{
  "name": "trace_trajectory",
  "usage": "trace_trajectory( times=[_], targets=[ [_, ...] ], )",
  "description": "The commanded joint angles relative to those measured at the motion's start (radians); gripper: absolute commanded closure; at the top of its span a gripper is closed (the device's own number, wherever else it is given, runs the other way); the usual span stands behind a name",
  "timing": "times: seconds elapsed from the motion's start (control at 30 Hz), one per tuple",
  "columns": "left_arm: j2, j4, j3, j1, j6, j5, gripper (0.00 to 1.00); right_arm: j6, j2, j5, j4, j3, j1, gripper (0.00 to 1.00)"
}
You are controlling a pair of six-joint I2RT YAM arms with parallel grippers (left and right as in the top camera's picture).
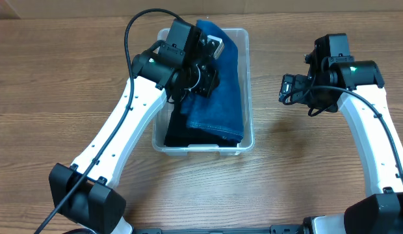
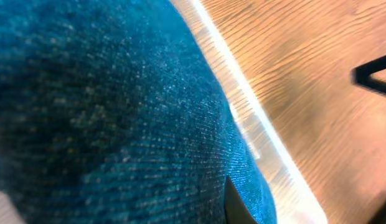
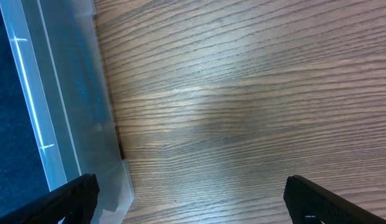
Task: Pack container
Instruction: 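Place the teal towel on top in the bin with the left gripper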
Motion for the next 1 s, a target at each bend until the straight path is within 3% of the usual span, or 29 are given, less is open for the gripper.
trace_trajectory(
  times=[0.0,0.07,0.2,0.33,0.47,0.57,0.67,0.8,0.9,0.97],
  targets=[
    [-0.027,-0.067,0.036,0.01,-0.125,-0.351,0.0,-0.004,-0.008,-0.002,0.0,-0.001,0.0,0.0],
    [-0.027,-0.122,0.036,0.026,-0.331,-0.578,0.0,-0.004,-0.008,-0.002,0.001,-0.001,0.0,0.0],
    [-0.027,-0.089,0.037,0.024,-0.311,-0.594,0.0,-0.004,-0.008,-0.002,0.002,-0.001,0.0,0.0],
    [-0.028,0.005,0.046,-0.03,-0.172,-0.598,0.0,-0.004,-0.008,-0.002,0.003,-0.001,0.0,0.0],
    [-0.027,0.13,0.045,-0.089,-0.01,-0.73,0.0,-0.004,-0.008,-0.002,0.003,-0.001,0.0,0.0],
    [-0.006,0.257,0.045,-0.091,0.164,-0.834,0.18,-0.004,-0.008,-0.002,0.003,-0.001,0.0,0.0],
    [0.077,0.33,0.045,-0.09,0.261,-0.82,0.2,-0.004,-0.008,-0.002,0.003,-0.001,0.0,0.0],
    [0.294,0.188,0.045,-0.092,0.183,-0.69,0.28,-0.004,-0.008,-0.002,0.008,-0.001,0.0,0.0],
    [0.479,0.033,0.045,-0.097,0.032,-0.669,0.44,-0.004,-0.008,-0.002,0.007,-0.001,0.0,0.0],
    [0.575,-0.033,0.045,-0.097,-0.02,-0.67,0.48,-0.004,-0.008,-0.002,0.007,-0.001,0.0,0.0]
  ],
)
